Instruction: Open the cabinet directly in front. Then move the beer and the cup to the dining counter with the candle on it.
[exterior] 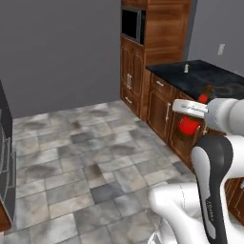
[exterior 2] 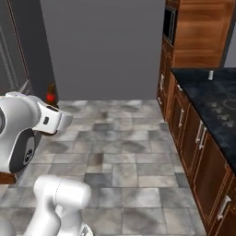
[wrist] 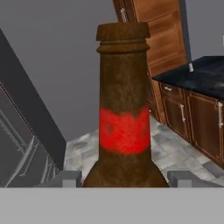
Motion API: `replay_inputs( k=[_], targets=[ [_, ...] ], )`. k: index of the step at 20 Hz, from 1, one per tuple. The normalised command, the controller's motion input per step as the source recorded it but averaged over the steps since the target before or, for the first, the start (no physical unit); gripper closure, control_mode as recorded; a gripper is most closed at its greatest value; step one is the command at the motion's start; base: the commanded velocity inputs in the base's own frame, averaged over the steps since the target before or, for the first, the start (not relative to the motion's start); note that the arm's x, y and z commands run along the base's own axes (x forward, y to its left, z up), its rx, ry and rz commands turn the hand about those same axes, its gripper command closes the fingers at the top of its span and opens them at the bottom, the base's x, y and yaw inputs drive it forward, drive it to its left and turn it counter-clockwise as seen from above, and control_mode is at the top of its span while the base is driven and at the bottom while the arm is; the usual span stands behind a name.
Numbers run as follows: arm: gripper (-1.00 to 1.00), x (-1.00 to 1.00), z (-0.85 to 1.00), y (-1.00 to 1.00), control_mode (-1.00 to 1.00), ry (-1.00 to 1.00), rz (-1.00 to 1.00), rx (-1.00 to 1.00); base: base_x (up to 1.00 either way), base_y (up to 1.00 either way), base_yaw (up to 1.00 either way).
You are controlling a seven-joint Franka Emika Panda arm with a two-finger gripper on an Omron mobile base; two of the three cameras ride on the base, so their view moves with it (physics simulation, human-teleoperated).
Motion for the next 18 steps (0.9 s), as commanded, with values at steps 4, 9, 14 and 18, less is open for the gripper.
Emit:
replay_inputs(
  k=[4, 9, 14, 18],
  targets=[
    [1.0, 0.0, 0.0, 0.0, 1.0, 0.0, 0.0, 0.0, 1.0, -0.01, 0.07],
    [1.0, 0.0, 0.0, 0.0, 1.0, 0.0, 0.0, 0.0, 1.0, 0.0, 0.03],
    [1.0, 0.0, 0.0, 0.0, 1.0, 0.0, 0.0, 0.0, 1.0, 0.0, 0.0],
    [1.0, 0.0, 0.0, 0.0, 1.0, 0.0, 0.0, 0.0, 1.0, 0.04, -0.06]
  ],
)
